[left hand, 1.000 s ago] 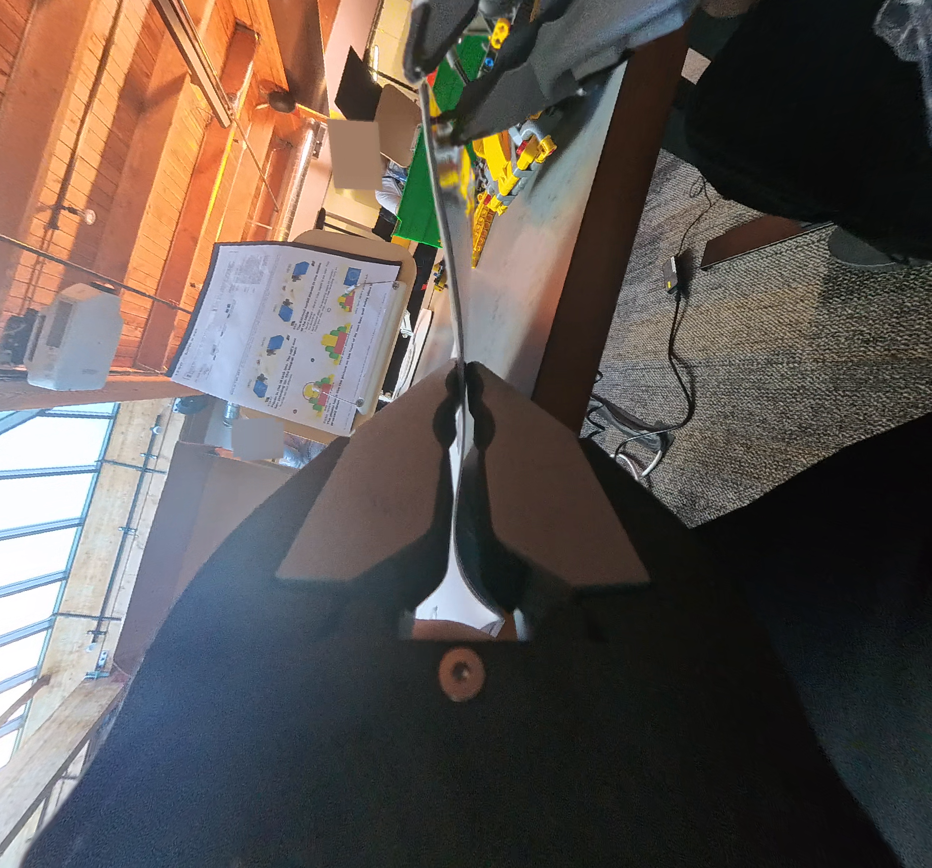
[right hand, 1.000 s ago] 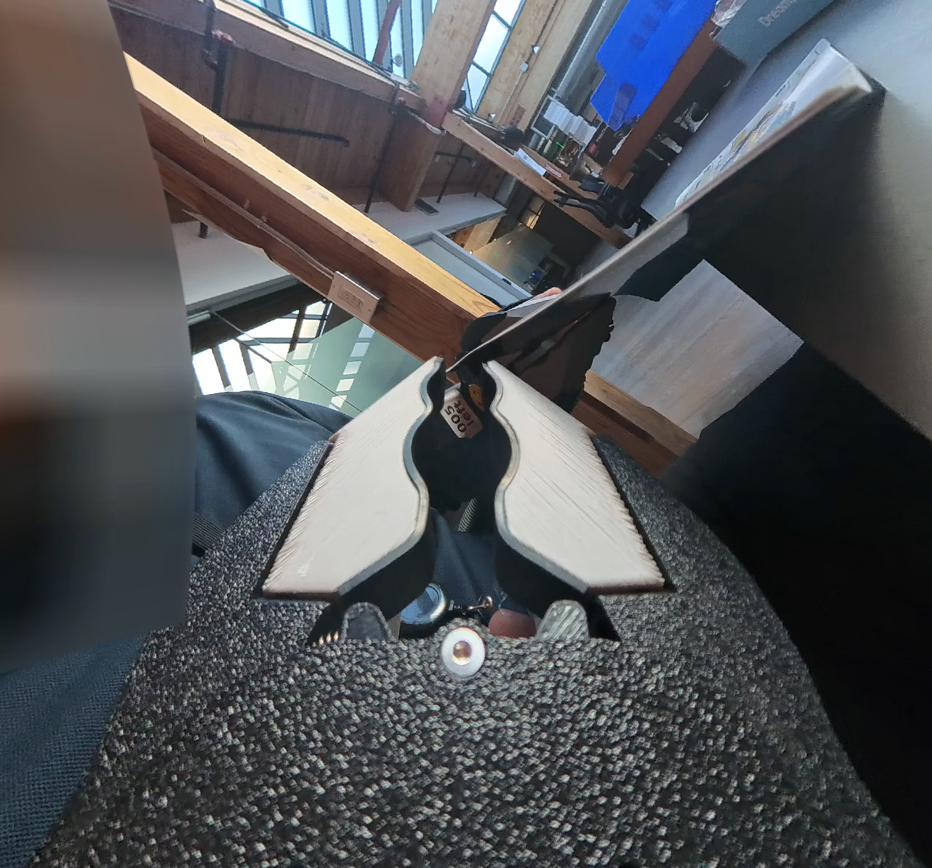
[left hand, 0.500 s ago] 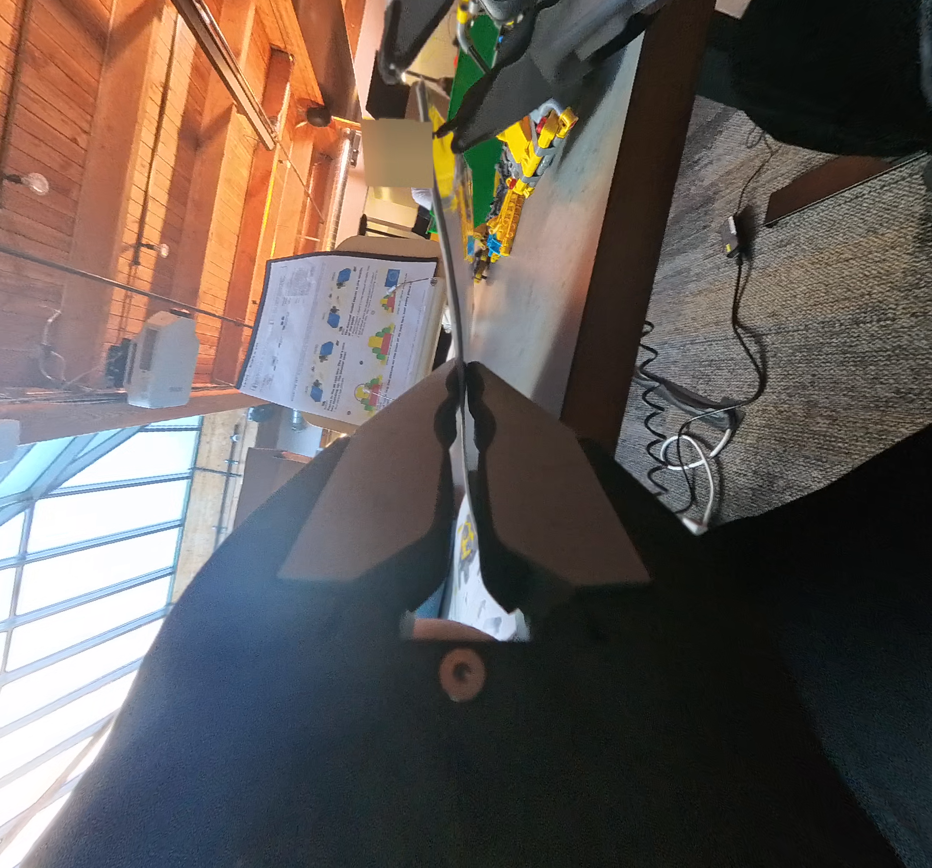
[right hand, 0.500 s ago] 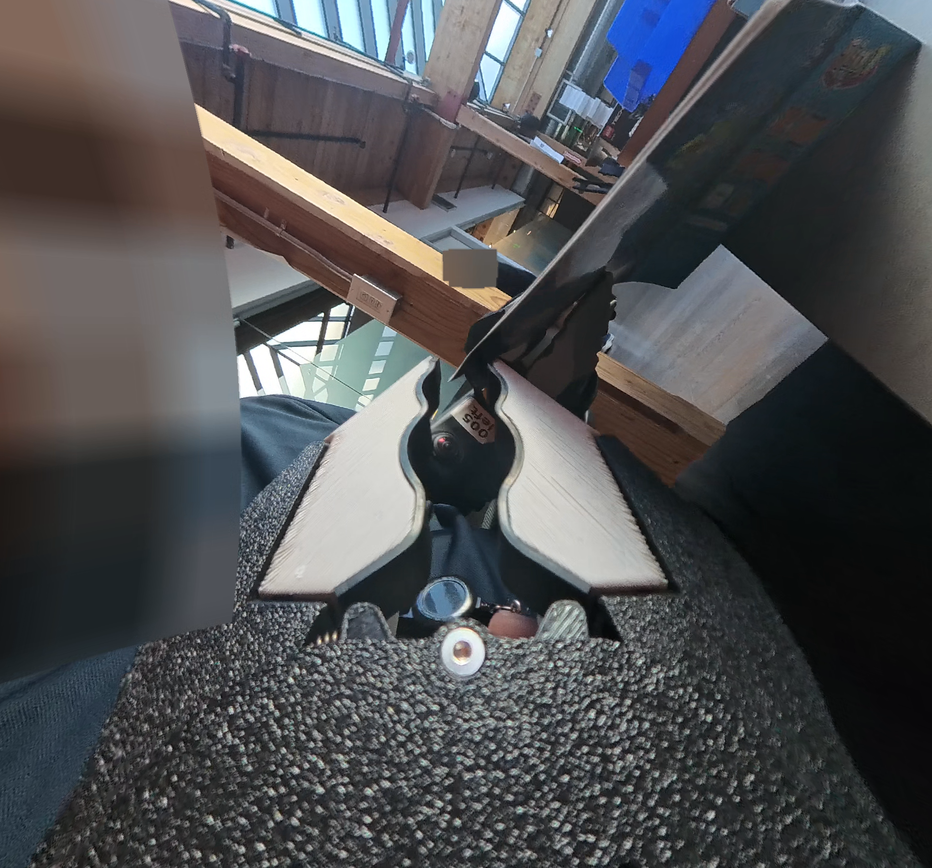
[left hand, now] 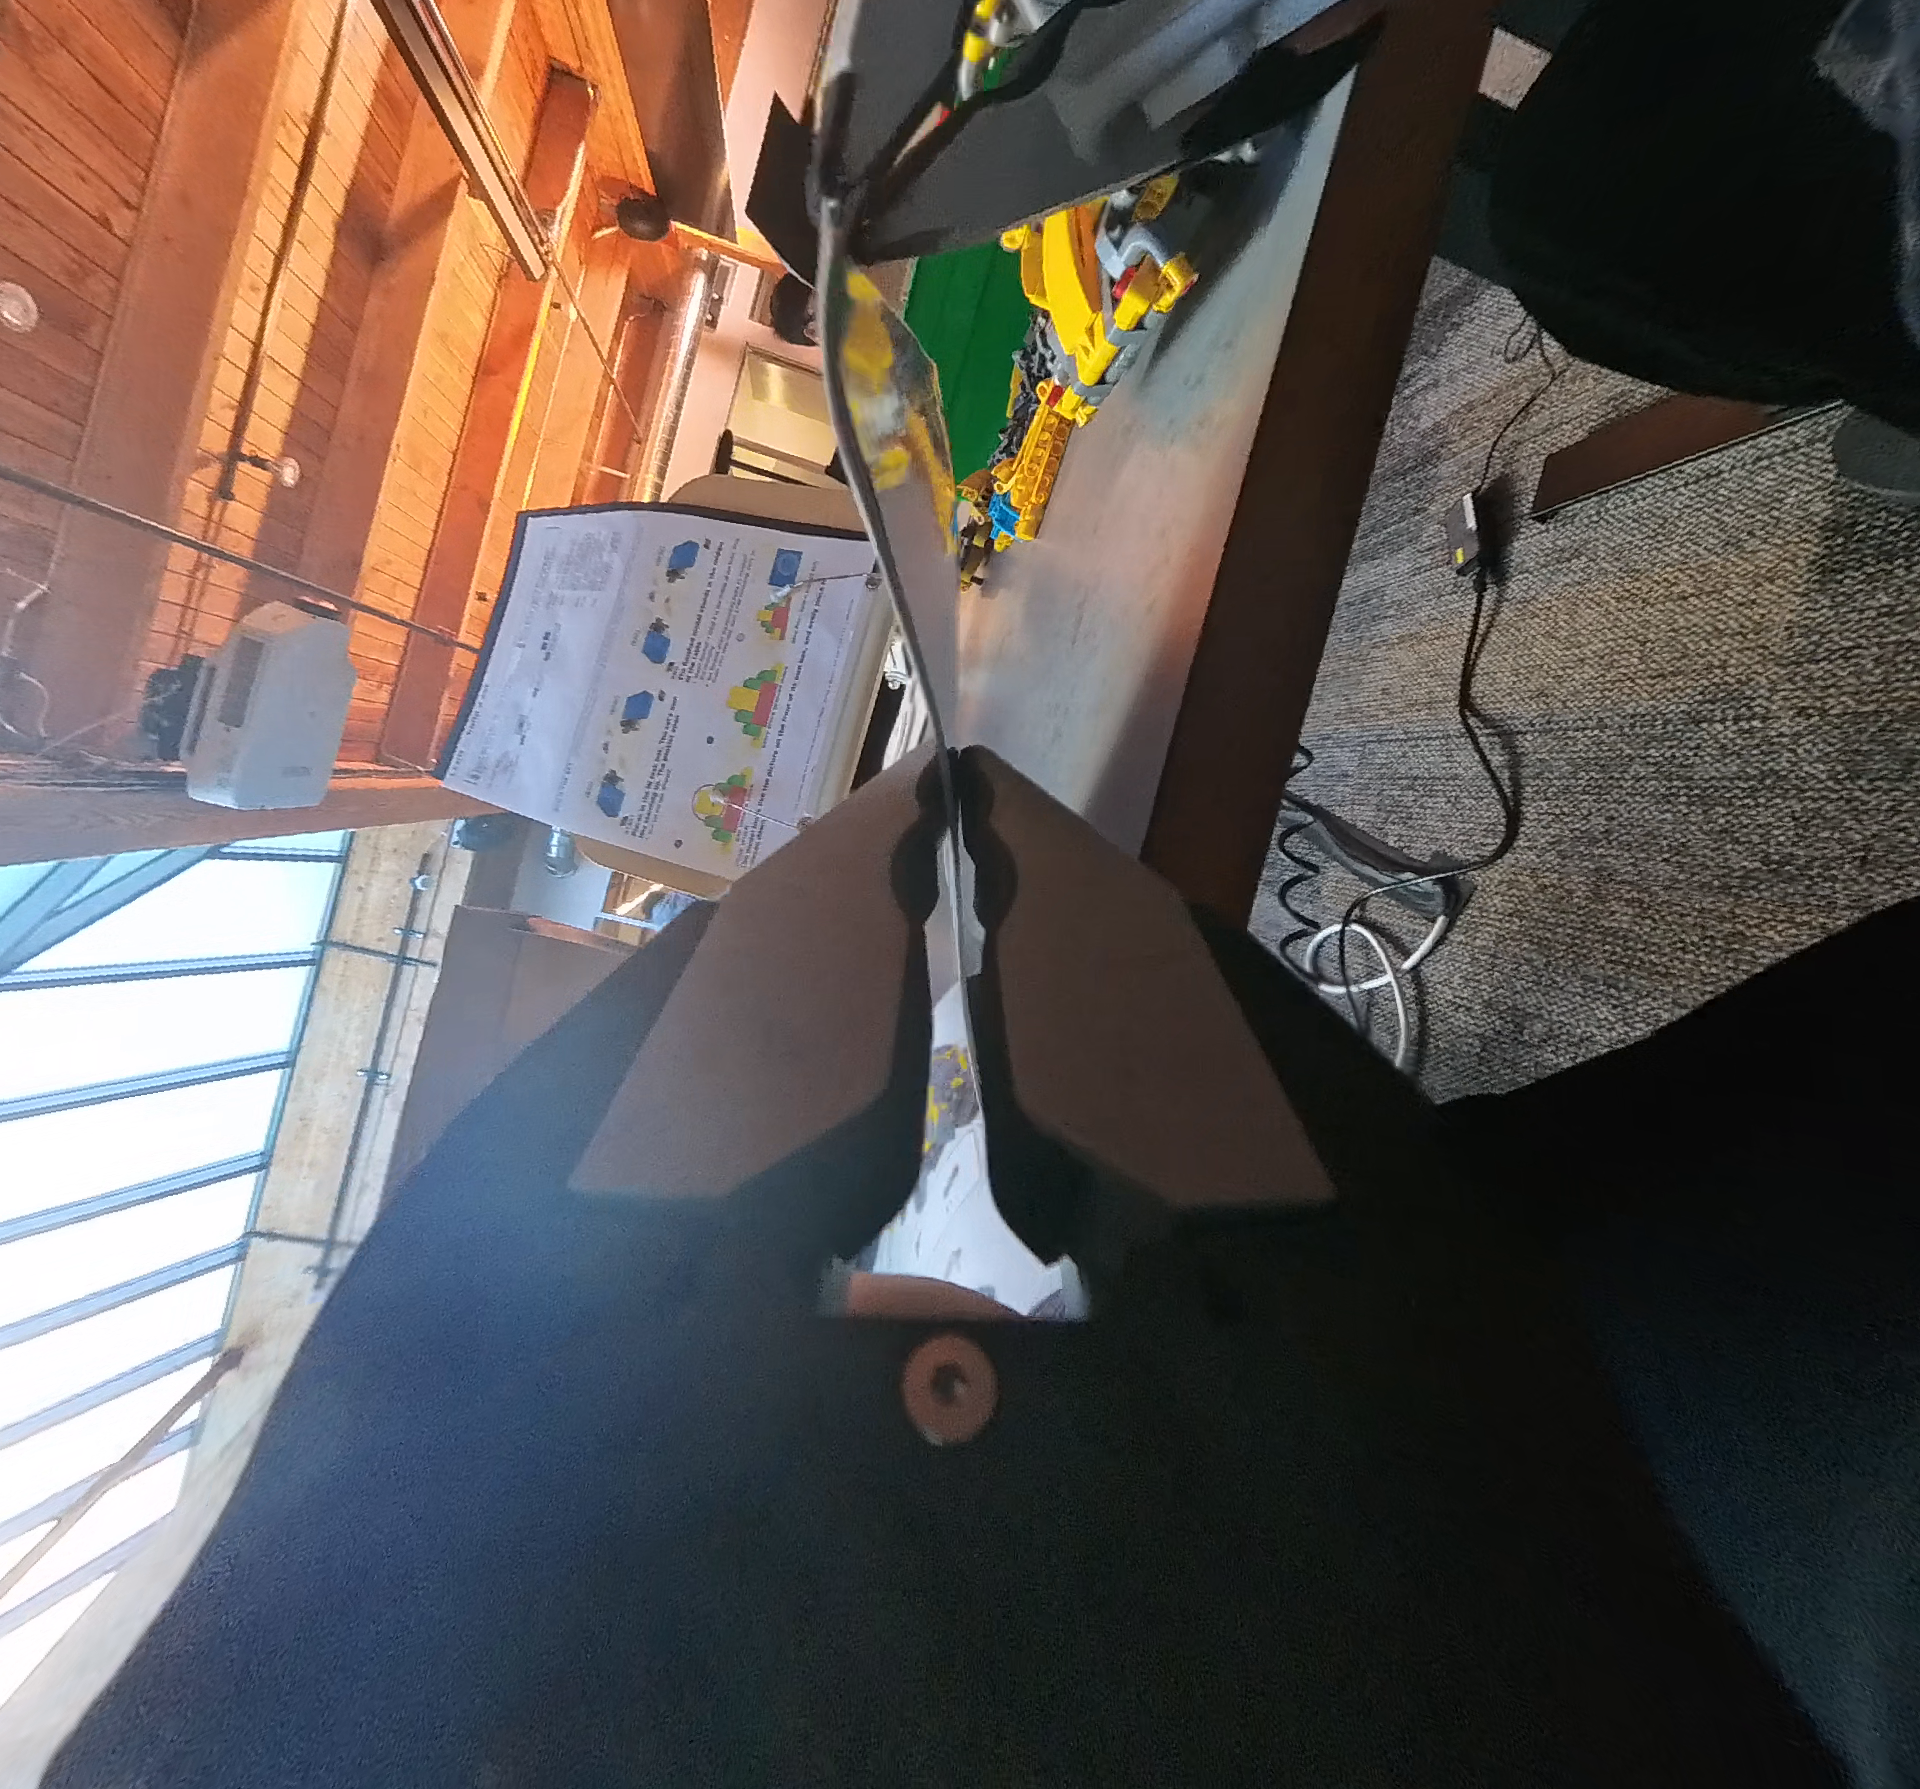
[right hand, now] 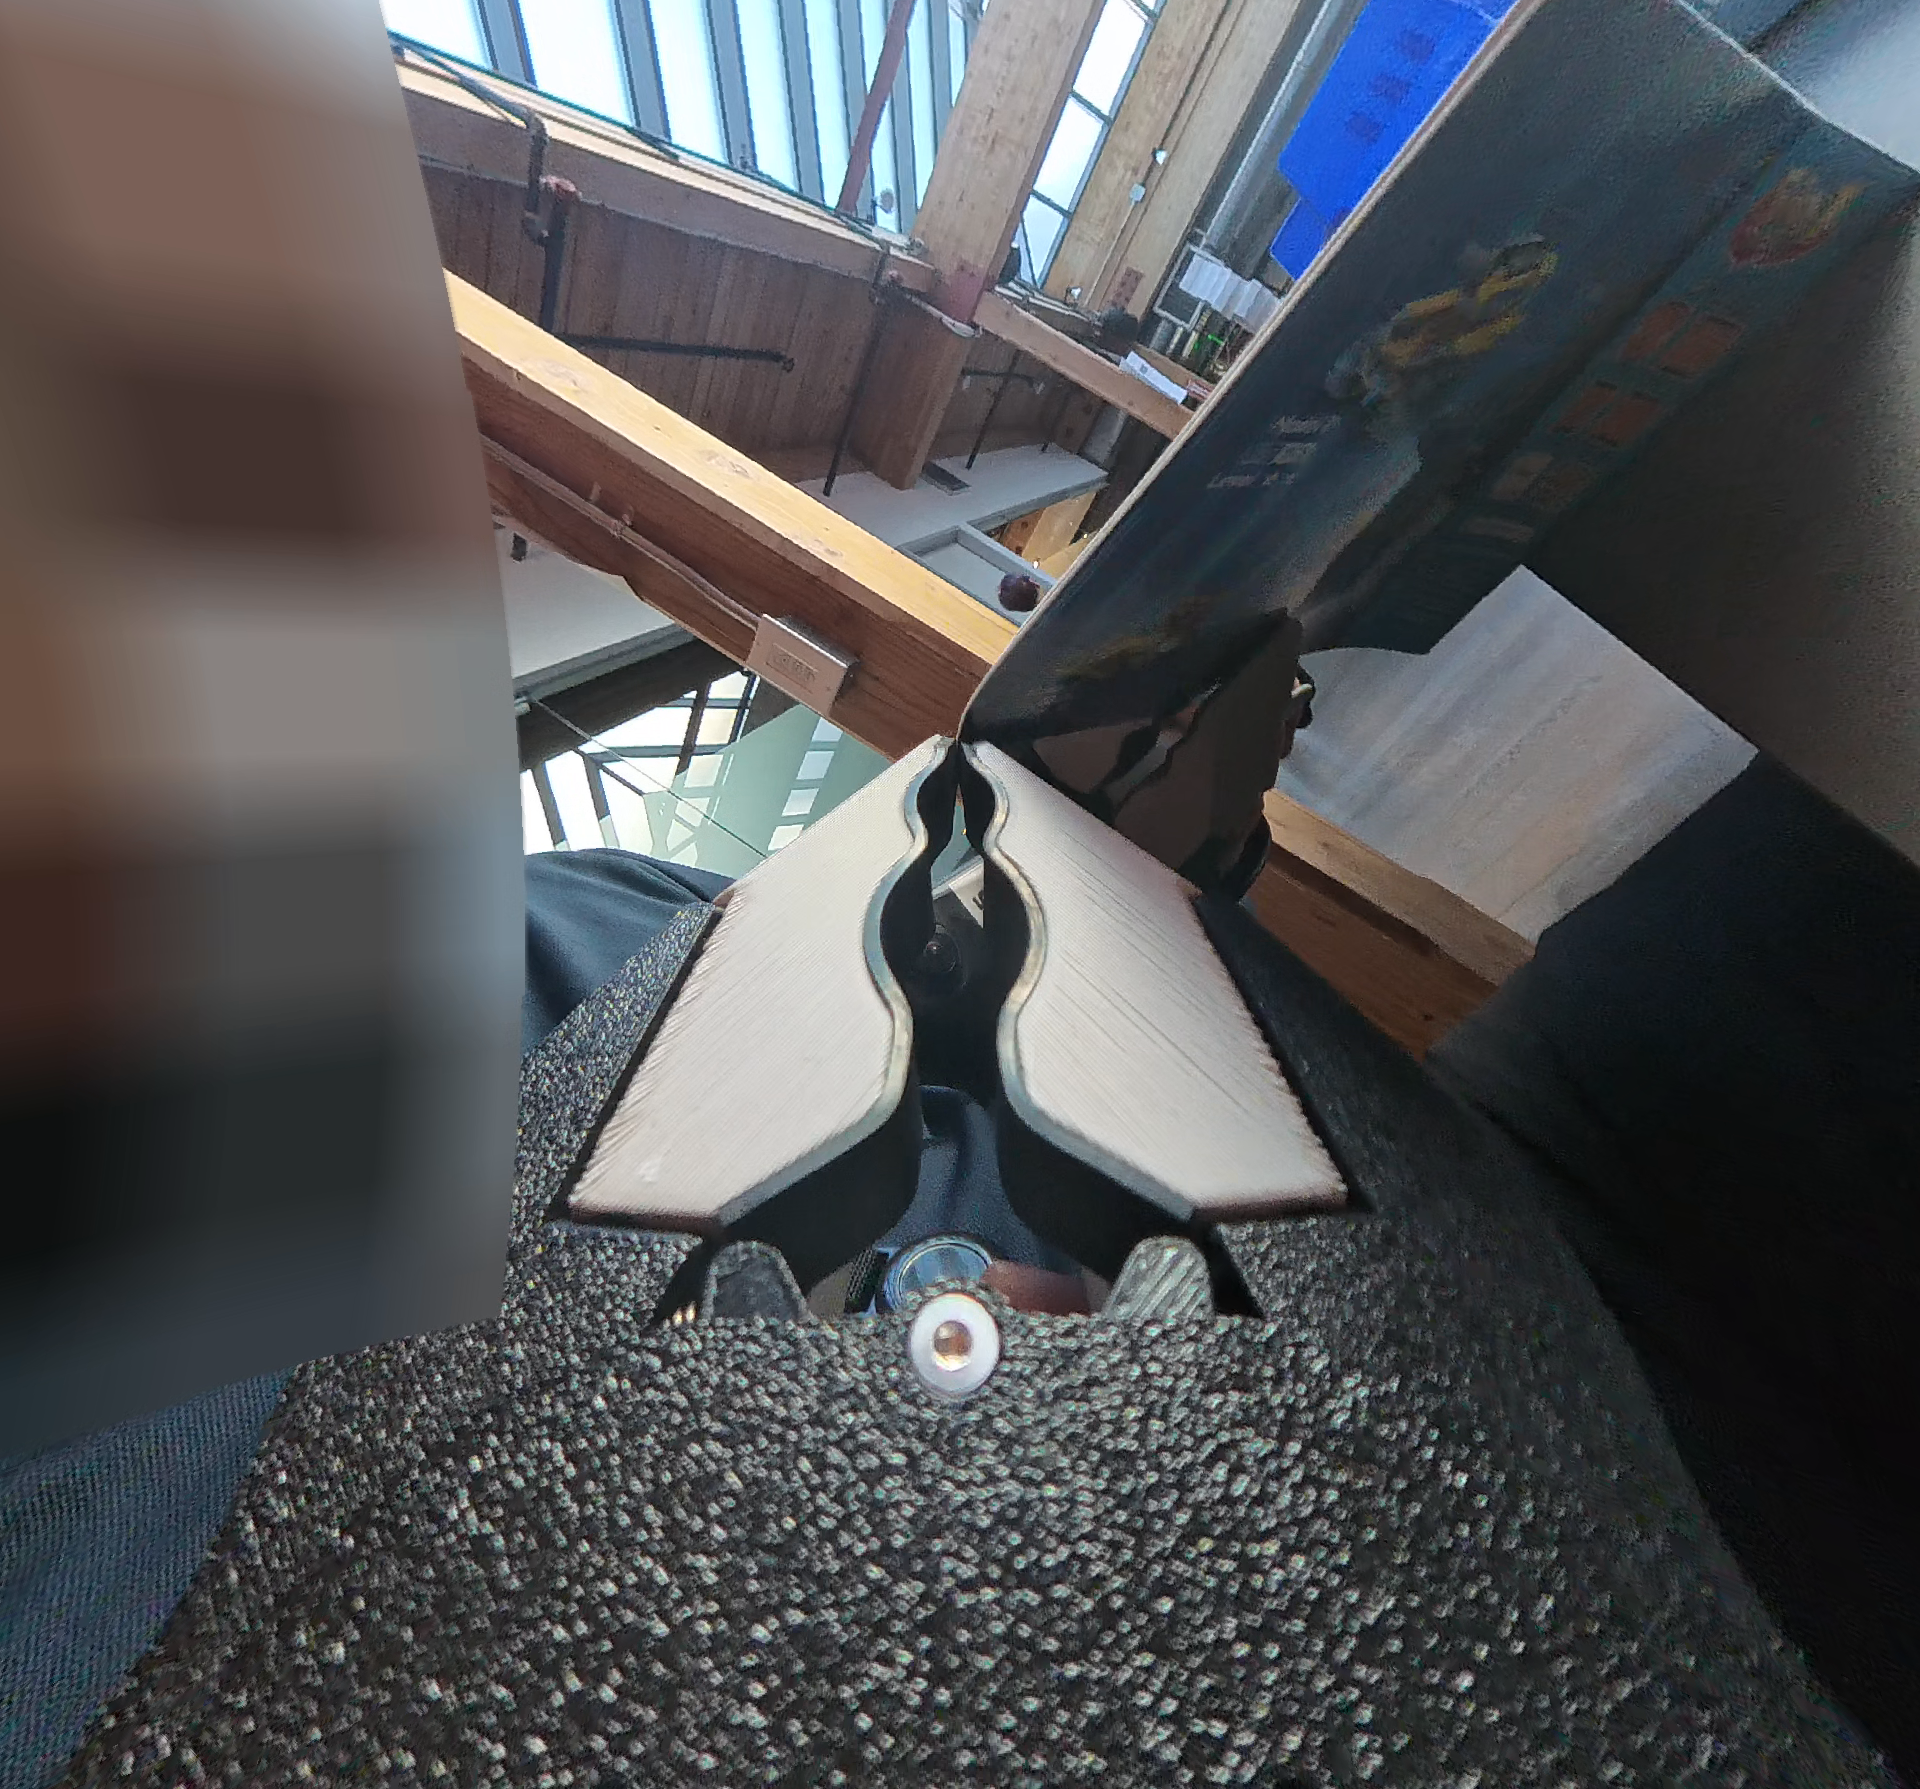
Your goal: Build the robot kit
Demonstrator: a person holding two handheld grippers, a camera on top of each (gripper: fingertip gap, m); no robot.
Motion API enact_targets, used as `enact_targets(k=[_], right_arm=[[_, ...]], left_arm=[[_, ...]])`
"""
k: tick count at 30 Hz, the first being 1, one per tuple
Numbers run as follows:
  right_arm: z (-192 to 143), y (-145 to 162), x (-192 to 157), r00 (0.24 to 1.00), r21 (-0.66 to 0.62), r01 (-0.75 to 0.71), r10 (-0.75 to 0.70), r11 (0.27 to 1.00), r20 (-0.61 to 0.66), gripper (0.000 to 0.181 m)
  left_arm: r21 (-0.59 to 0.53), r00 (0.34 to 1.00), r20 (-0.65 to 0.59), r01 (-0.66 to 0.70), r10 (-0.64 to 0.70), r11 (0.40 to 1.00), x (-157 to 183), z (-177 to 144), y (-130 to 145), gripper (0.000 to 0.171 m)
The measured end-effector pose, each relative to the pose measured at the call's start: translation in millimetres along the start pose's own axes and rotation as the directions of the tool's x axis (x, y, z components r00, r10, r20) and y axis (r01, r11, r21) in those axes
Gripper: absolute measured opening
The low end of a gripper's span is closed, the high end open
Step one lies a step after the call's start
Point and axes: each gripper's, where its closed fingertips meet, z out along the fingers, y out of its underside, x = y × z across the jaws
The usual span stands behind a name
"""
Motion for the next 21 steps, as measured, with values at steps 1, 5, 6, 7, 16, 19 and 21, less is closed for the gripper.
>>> enact_targets(k=[1, 5, 6, 7, 16, 19, 21], right_arm=[[0.9, -0.8, -1.0, 1.000, 0.004, 0.002, -0.003, 1.000, 0.003, 0.000], [4.0, -4.1, -3.3, 1.000, 0.022, 0.006, -0.006, 1.000, 0.014, 0.000], [4.8, -5.1, -3.6, 1.000, 0.027, 0.005, -0.005, 1.000, 0.018, 0.000], [5.6, -6.1, -4.1, 1.000, 0.032, 0.003, -0.004, 0.999, 0.023, 0.000], [14.3, -13.1, -5.1, 0.998, 0.056, -0.012, 0.008, 0.998, 0.062, 0.000], [15.7, -14.0, -4.8, 0.998, 0.056, -0.003, -0.001, 0.998, 0.059, 0.000], [15.4, -14.4, -3.2, 0.999, 0.055, 0.016, -0.018, 0.998, 0.042, 0.000]], left_arm=[[0.003, 1.000, -0.003, 0.005, -0.005, 1.000, 0.4, 0.3, -0.5, 0.000], [0.004, 1.000, -0.008, 0.015, -0.015, 1.000, 1.1, 0.9, -1.3, 0.000], [0.004, 1.000, -0.011, 0.016, -0.016, 1.000, 2.0, 1.1, -1.6, 0.000], [0.004, 1.000, -0.013, 0.017, -0.016, 1.000, 2.5, 1.4, -1.9, 0.000], [0.011, 0.999, -0.033, 0.028, -0.028, 1.000, 7.3, 2.5, -4.4, 0.000], [0.010, 0.999, -0.034, 0.034, -0.033, 0.999, 6.8, 2.4, -4.0, 0.000], [0.010, 0.998, -0.045, 0.049, -0.049, 0.999, 8.2, 2.3, -3.8, 0.000]])
